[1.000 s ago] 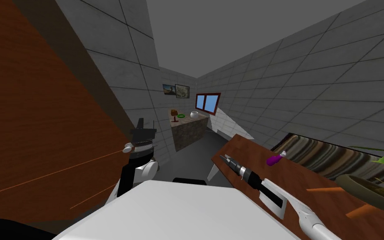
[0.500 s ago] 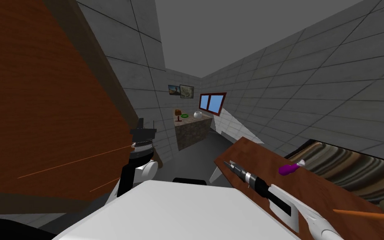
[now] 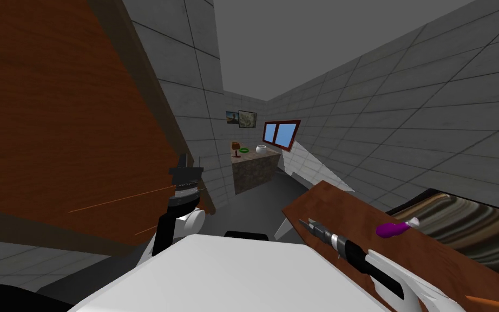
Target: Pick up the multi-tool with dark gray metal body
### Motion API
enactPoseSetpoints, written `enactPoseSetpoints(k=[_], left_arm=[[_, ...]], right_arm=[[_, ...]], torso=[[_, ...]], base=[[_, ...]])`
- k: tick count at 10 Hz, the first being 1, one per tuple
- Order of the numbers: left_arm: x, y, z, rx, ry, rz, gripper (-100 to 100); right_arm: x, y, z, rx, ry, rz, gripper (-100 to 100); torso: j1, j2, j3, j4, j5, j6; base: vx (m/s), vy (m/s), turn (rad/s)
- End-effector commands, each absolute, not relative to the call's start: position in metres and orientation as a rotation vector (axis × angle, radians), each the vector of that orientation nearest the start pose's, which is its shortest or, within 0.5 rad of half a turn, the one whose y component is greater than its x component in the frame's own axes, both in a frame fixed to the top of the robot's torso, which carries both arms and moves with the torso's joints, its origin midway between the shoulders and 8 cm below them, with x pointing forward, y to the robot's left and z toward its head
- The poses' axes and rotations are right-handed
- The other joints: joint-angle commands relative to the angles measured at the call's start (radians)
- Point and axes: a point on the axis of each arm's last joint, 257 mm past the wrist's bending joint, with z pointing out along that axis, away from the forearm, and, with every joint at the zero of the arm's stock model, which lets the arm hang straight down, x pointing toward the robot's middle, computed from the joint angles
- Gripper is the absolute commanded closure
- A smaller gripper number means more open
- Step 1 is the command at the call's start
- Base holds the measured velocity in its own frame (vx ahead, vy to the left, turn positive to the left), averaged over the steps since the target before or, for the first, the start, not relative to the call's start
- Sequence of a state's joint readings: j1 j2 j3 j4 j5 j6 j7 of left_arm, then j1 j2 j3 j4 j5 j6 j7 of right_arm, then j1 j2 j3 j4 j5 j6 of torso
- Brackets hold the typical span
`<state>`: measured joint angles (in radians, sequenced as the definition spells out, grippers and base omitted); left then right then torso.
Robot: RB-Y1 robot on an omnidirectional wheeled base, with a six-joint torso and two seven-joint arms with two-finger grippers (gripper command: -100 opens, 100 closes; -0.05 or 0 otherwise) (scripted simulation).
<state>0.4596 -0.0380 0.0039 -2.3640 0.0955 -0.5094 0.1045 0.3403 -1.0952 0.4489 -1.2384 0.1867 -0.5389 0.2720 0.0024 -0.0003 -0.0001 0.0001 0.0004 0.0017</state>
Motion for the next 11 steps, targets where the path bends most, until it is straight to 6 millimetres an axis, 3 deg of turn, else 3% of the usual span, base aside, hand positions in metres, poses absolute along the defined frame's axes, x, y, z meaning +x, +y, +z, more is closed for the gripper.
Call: enactPoseSetpoints(k=[1,10,11], left_arm=[[0.322,0.288,0.075,-0.665,0.401,-1.499,0],[0.322,0.288,0.075,-0.665,0.401,-1.499,0],[0.322,0.288,0.075,-0.665,0.401,-1.499,0]], right_arm=[[0.267,-0.473,-0.426,-0.121,2.329,0.349,-100],[0.264,-0.479,-0.428,-0.114,2.336,0.335,-100],[0.238,-0.499,-0.439,-0.172,2.405,0.274,-100]], torso=[[0.0,0.0,0.0,0.0,0.0,0.0],[-0.002,-0.002,-0.001,0.0,0.0,0.0],[-0.002,-0.002,-0.001,-0.001,0.0,0.0]], base=[[-0.022,0.026,0.107],[0.001,0.003,0.013],[0.024,-0.019,-0.079]])
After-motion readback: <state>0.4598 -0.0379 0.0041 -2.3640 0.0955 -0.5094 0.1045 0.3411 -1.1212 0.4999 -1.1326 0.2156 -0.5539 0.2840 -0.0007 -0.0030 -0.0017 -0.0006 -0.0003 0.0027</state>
